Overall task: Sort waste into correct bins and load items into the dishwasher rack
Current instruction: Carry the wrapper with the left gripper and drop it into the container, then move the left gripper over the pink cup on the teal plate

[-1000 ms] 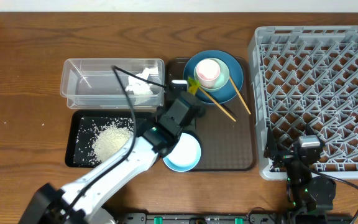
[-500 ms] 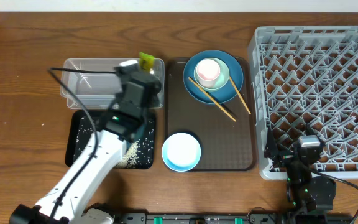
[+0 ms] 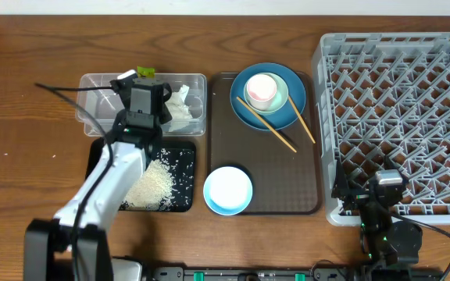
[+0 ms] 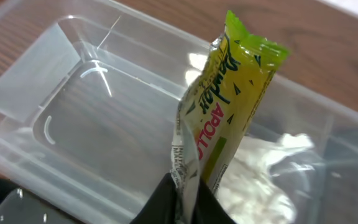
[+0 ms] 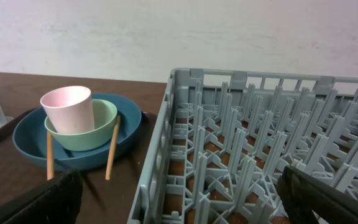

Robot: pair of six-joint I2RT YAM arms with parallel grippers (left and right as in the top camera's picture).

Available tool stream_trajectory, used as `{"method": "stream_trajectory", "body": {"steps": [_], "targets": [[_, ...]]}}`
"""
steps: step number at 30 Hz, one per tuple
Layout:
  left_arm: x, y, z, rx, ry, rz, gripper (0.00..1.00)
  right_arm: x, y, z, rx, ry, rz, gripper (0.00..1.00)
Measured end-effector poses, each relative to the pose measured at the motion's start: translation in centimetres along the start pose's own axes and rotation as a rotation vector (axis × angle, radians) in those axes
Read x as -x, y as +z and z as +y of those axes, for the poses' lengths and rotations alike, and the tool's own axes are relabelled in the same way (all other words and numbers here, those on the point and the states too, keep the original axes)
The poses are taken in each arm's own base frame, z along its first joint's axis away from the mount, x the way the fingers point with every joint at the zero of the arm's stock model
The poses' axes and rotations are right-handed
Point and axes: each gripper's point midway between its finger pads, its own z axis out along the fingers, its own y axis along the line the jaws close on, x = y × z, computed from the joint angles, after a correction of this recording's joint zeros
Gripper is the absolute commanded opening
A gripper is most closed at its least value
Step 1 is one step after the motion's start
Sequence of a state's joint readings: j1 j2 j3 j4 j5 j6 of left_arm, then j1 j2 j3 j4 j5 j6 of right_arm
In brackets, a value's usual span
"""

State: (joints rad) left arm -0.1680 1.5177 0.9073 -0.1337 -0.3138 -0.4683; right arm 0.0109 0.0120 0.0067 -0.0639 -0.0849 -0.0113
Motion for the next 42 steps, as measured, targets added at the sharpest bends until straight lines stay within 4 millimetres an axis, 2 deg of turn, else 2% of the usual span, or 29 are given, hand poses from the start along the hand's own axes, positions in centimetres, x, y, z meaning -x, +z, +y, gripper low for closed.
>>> {"method": "stream_trajectory", "body": {"steps": [1,3,6,9,12,16,21,23,25,27,30,32,35,38,42], "targets": [[-0.2,0.5,0.1,0.007,0.006,0.005,0.17,0.0,0.0,0.0,0.0,0.0,0.0,0.99],[-0.7,1.4,0.5,0.022,0.031,0.02,0.32,0.0,0.0,0.0,0.0,0.0,0.0,0.99],[-0.8,1.7,0.6,0.027,0.051,0.024,0.47,0.0,0.0,0.0,0.0,0.0,0.0,0.99],[-0.6,1.7,0.7,0.027,0.054,0.02,0.52,0.0,0.0,0.0,0.0,0.0,0.0,0.99],[-0.4,1.4,0.6,0.023,0.062,0.014,0.53,0.0,0.0,0.0,0.0,0.0,0.0,0.99],[0.6,-0.4,0.7,0.004,0.059,-0.009,0.53,0.0,0.0,0.0,0.0,0.0,0.0,0.99],[1.1,-5.5,-1.1,-0.138,0.07,0.0,0.53,0.0,0.0,0.0,0.0,0.0,0.0,0.99],[0.3,-7.9,-2.4,-0.234,0.088,0.035,0.52,0.0,0.0,0.0,0.0,0.0,0.0,0.99],[-1.4,-10.1,-3.7,-0.328,0.113,0.101,0.53,0.0,0.0,0.0,0.0,0.0,0.0,0.99],[-3.9,-12.2,-4.7,-0.412,0.125,0.202,0.53,0.0,0.0,0.0,0.0,0.0,0.0,0.99],[-7.5,-14.3,-5.4,-0.481,0.136,0.357,0.53,0.0,0.0,0.0,0.0,0.0,0.001,0.99],[-9.7,-15.4,-5.9,-0.513,0.154,0.449,0.59,0.0,0.0,0.0,0.0,0.0,0.001,0.99],[-12.2,-17.0,-6.8,-0.554,0.19,0.545,0.78,0.0,0.0,0.0,0.0,0.0,0.001,0.99],[-13.6,-18.2,-7.9,-0.594,0.211,0.586,0.8,0.0,0.0,0.0,0.0,0.0,0.001,0.99],[-13.9,-19.4,-10.0,-0.673,0.221,0.575,0.84,0.0,0.0,0.0,0.0,0.0,0.001,0.99]]}}
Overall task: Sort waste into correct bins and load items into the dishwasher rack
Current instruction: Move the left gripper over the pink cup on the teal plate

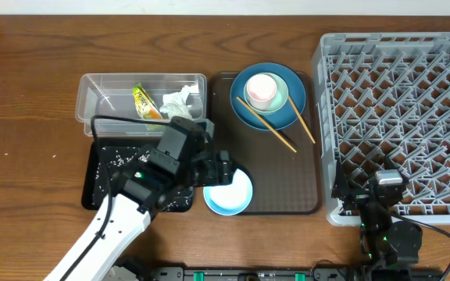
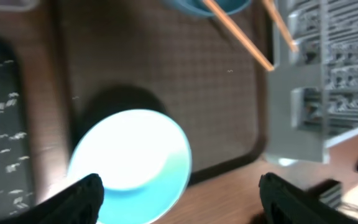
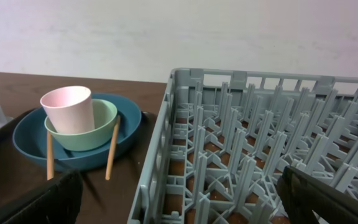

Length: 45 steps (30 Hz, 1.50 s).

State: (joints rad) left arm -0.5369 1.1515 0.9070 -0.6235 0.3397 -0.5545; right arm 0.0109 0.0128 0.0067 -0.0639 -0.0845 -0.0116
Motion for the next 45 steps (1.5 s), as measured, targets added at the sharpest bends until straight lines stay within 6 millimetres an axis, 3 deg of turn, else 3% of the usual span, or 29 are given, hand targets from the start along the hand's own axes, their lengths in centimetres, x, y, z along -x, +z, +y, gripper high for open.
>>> {"method": "stream_trajectory", "body": {"steps": [5,15,25,30,38,45], "targets": [[1.7,0.1,-2.8,-0.093,-0.017,-0.077,0.84,0.0,0.0,0.0,0.0,0.0,0.0,0.99],[3.8,1.7,-3.8,-0.03,-0.131,-0.008,0.83,0.0,0.0,0.0,0.0,0.0,0.0,0.99],[9.6,1.5,-5.5,0.163,-0.086,0.024,0.83,0.0,0.0,0.0,0.0,0.0,0.0,0.99],[12.8,2.2,-6.1,0.185,-0.062,-0.031,0.75,0.0,0.0,0.0,0.0,0.0,0.0,0.99],[11.5,4.6,-3.9,0.27,-0.072,0.051,0.8,0.0,0.0,0.0,0.0,0.0,0.0,0.99],[10.7,4.4,-2.4,0.334,-0.049,0.091,0.81,0.0,0.0,0.0,0.0,0.0,0.0,0.99]]}}
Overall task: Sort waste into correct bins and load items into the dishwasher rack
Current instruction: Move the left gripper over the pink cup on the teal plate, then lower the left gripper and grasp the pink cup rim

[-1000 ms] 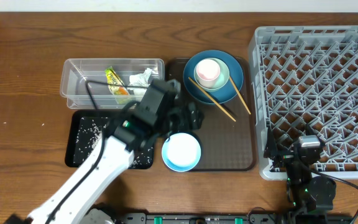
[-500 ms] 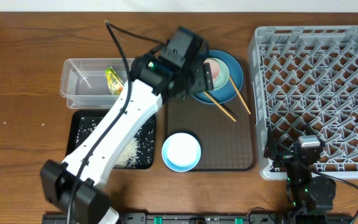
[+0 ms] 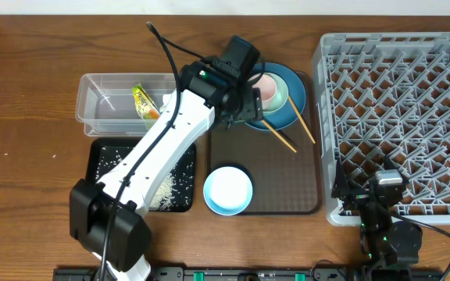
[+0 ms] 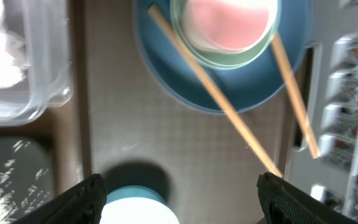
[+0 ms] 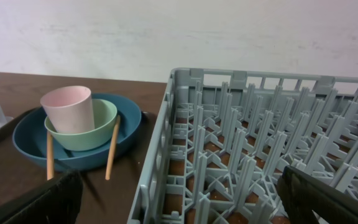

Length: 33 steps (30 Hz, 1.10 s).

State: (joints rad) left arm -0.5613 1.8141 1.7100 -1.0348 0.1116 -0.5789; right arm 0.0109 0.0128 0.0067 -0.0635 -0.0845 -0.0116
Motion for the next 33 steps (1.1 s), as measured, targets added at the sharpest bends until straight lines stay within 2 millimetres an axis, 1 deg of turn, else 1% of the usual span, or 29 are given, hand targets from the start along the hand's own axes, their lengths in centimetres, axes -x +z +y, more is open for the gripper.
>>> {"method": "stream_trajectory", "body": {"steps": [2,6,9,10,13,15,18,20,23,25,27,29,31,33], "targets": [[-0.8,0.0,0.8,0.034,0.0,0.033,0.8,0.0,0.0,0.0,0.0,0.0,0.0,0.99],[-3.4,-0.4,2.9,0.118,-0.004,0.138,0.8,0.0,0.0,0.0,0.0,0.0,0.0,0.99],[-4.9,-0.8,4.0,0.164,-0.005,0.2,0.81,0.0,0.0,0.0,0.0,0.0,0.0,0.99],[-5.1,-0.9,4.2,0.172,-0.005,0.211,0.86,0.0,0.0,0.0,0.0,0.0,0.0,0.99],[-5.1,-0.9,4.2,0.171,-0.001,0.21,0.88,0.0,0.0,0.0,0.0,0.0,0.0,0.99],[-4.2,-0.6,3.6,0.146,0.001,0.173,0.88,0.0,0.0,0.0,0.0,0.0,0.0,0.99],[-1.8,-0.1,1.8,0.072,0.008,0.073,0.87,0.0,0.0,0.0,0.0,0.0,0.001,0.99],[0.4,0.0,0.2,0.008,0.012,-0.014,0.85,0.0,0.0,0.0,0.0,0.0,0.001,0.99],[2.8,-0.2,-1.6,-0.065,0.009,-0.113,0.82,0.0,0.0,0.0,0.0,0.0,0.0,0.99],[4.1,-0.4,-2.6,-0.107,0.002,-0.167,0.79,0.0,0.0,0.0,0.0,0.0,0.0,0.99],[4.9,-0.2,-3.2,-0.129,-0.006,-0.195,0.76,0.0,0.0,0.0,0.0,0.0,0.001,0.99],[5.7,0.8,-3.7,-0.141,-0.019,-0.21,0.75,0.0,0.0,0.0,0.0,0.0,0.0,0.99],[5.9,2.3,-3.6,-0.126,-0.027,-0.201,0.72,0.0,0.0,0.0,0.0,0.0,0.0,0.99],[5.9,4.5,-3.2,-0.094,-0.041,-0.179,0.7,0.0,0.0,0.0,0.0,0.0,0.0,0.99]]}}
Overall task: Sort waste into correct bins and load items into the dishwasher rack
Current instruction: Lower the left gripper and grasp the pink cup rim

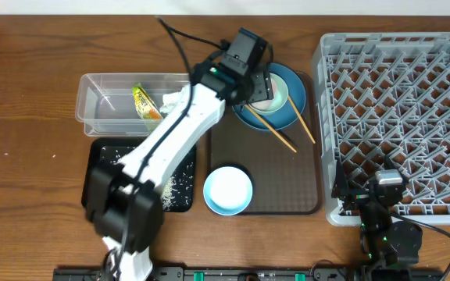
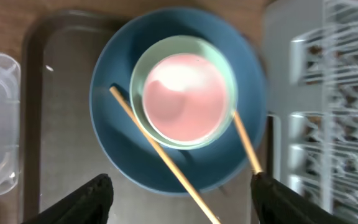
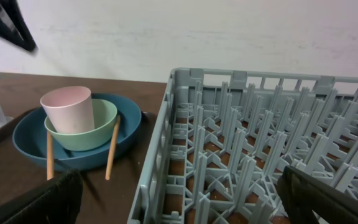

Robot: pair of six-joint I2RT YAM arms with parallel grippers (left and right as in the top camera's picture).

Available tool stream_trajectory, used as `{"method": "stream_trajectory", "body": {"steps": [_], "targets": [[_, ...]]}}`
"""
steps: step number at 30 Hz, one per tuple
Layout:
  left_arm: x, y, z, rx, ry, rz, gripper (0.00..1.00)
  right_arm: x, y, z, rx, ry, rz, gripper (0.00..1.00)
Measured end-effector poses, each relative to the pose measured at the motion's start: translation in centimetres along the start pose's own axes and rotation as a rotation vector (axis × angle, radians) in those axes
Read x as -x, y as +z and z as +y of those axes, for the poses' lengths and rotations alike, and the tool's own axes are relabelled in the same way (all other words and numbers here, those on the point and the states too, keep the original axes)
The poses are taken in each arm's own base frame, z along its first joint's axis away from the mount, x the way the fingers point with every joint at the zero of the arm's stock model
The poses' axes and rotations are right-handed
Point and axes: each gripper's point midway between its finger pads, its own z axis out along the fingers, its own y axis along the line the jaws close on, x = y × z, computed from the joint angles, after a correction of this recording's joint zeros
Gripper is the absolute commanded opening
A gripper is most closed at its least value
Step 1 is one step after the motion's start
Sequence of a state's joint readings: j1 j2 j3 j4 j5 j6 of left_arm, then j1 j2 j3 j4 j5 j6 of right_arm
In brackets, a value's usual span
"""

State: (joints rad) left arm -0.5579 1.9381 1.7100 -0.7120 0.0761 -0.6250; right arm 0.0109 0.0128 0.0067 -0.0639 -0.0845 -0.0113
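A pink cup stands in a green bowl on a blue plate, at the far end of the brown tray. Two wooden chopsticks lean across the plate. My left gripper hangs open straight above the cup, empty. A yellow-green wrapper and white tissue lie in the clear bin. My right gripper rests open at the near edge of the grey dishwasher rack.
A black tray with scattered rice sits in front of the clear bin. A light blue bowl stands at the tray's near left corner. My left arm stretches diagonally over the bin and the black tray.
My left gripper has shifted from over the tray beside the plate to directly above the pink cup, still open. The right arm has not moved.
My left gripper first held the yellow-green wrapper over the clear bin. Then the wrapper lay in the bin and the gripper was open over the light blue bowl. Later it was at the blue plate's edge, and now it is over the cup.
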Motion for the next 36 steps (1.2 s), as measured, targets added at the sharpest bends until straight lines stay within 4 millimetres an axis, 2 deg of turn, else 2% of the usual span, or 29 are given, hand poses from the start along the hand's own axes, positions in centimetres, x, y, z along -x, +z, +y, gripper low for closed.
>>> {"method": "stream_trajectory", "body": {"steps": [6,9,16,21,36], "targets": [[-1.6,4.9,2.0,0.082,-0.009,0.071,0.69,0.0,0.0,0.0,0.0,0.0,0.0,0.99],[-1.6,6.0,2.7,0.099,-0.018,0.075,0.68,0.0,0.0,0.0,0.0,0.0,0.0,0.99],[0.2,6.1,3.8,0.098,-0.057,0.037,0.52,0.0,0.0,0.0,0.0,0.0,0.0,0.99],[0.6,6.1,4.2,0.102,-0.086,0.028,0.5,0.0,0.0,0.0,0.0,0.0,0.0,0.99],[0.5,6.2,3.0,0.078,-0.093,0.013,0.44,0.0,0.0,0.0,0.0,0.0,0.0,0.99]]}}
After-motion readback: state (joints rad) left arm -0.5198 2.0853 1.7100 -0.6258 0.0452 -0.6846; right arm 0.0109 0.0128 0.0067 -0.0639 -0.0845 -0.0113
